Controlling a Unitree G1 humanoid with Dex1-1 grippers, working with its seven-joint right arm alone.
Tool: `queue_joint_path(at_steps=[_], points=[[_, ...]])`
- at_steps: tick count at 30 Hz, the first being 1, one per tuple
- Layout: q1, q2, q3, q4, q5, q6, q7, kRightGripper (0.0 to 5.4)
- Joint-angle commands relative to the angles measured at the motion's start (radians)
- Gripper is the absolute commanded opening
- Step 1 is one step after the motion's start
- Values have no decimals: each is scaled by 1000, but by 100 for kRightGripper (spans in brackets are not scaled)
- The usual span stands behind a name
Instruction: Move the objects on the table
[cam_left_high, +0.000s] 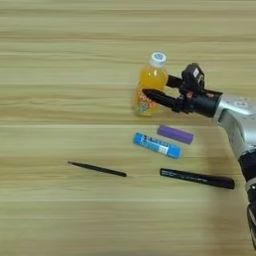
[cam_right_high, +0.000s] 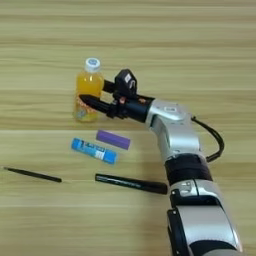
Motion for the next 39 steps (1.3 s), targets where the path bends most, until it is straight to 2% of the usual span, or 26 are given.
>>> queue_joint_path(at_steps=[1,9,16,17,31,39], points=[[-113,-32,-29,9,2,-63,-30,309],[-145,-27,-30,183,-33,-136,-38,308],[-159,-25,-23,232,-48,-167,-31,308],[-160,-25,-22,235,-49,-168,-30,337],[-166,-23,-23,248,-61,-175,-20,537],[-164,-23,-24,243,-59,-176,-18,539]])
